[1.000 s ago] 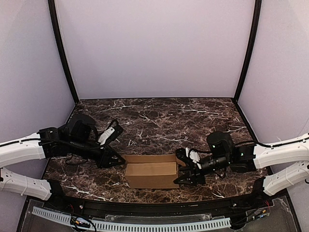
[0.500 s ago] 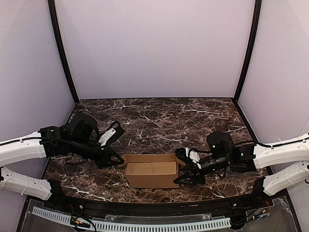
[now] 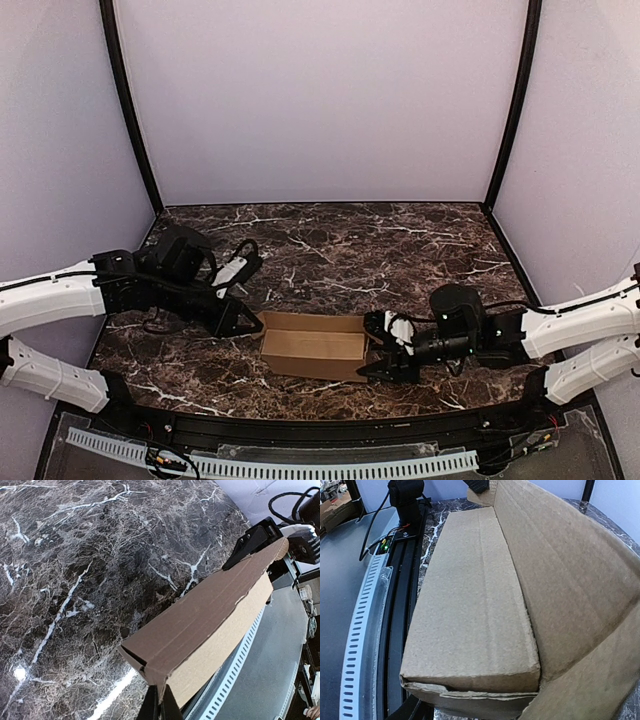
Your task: Fold the paper box
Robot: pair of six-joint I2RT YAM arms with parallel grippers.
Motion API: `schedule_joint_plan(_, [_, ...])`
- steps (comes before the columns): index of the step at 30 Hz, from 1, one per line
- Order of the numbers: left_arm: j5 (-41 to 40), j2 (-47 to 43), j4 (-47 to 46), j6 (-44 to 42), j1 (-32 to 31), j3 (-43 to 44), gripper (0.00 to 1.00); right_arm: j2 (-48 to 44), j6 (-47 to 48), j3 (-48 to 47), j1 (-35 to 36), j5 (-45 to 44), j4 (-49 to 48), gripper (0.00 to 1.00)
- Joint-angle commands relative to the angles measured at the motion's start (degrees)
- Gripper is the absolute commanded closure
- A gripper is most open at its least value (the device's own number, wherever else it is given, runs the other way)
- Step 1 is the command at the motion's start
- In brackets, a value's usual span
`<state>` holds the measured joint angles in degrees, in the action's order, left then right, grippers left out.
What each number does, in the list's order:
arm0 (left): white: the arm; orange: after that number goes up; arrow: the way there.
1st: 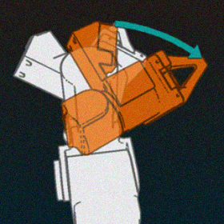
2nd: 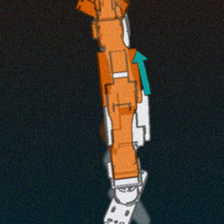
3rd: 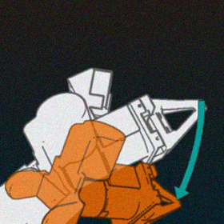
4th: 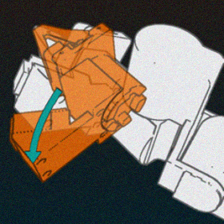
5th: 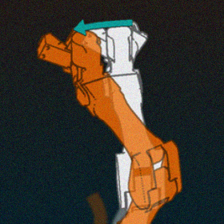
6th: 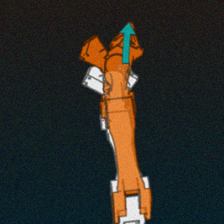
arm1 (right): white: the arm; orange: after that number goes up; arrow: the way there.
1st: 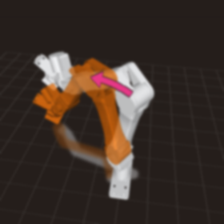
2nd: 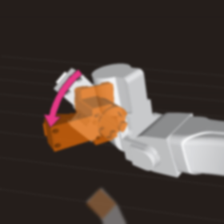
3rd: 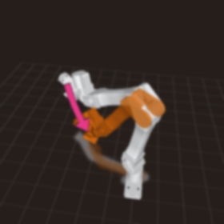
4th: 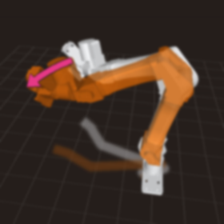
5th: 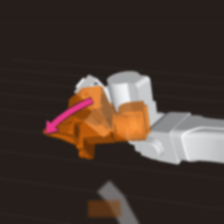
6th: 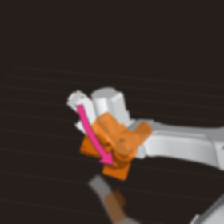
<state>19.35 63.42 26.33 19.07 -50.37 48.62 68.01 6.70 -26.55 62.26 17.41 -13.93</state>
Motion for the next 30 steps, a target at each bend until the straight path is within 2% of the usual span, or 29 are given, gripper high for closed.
schedule_joint_plan(1, [-0.9,1.3,-0.4,3.8,-1.1,0.8,1.00,2.1,-2.2,3.1,1.8,-10.0,-14.3,0.74])
schedule_joint_plan(11, [-7.2,2.9,-10.1,11.3,-1.6,-6.7,1.00,8.3,-6.6,6.3,5.1,-21.9,-27.3,0.73])
schedule_joint_plan(21, [-11.5,1.8,-14.3,13.3,-2.2,-12.9,1.00,13.6,-10.8,7.5,5.3,-23.0,-32.9,0.75])
schedule_joint_plan(30, [-11.4,2.6,-16.3,14.4,-2.7,-13.9,1.00,14.4,-11.6,7.8,5.4,-22.5,-32.2,0.76])
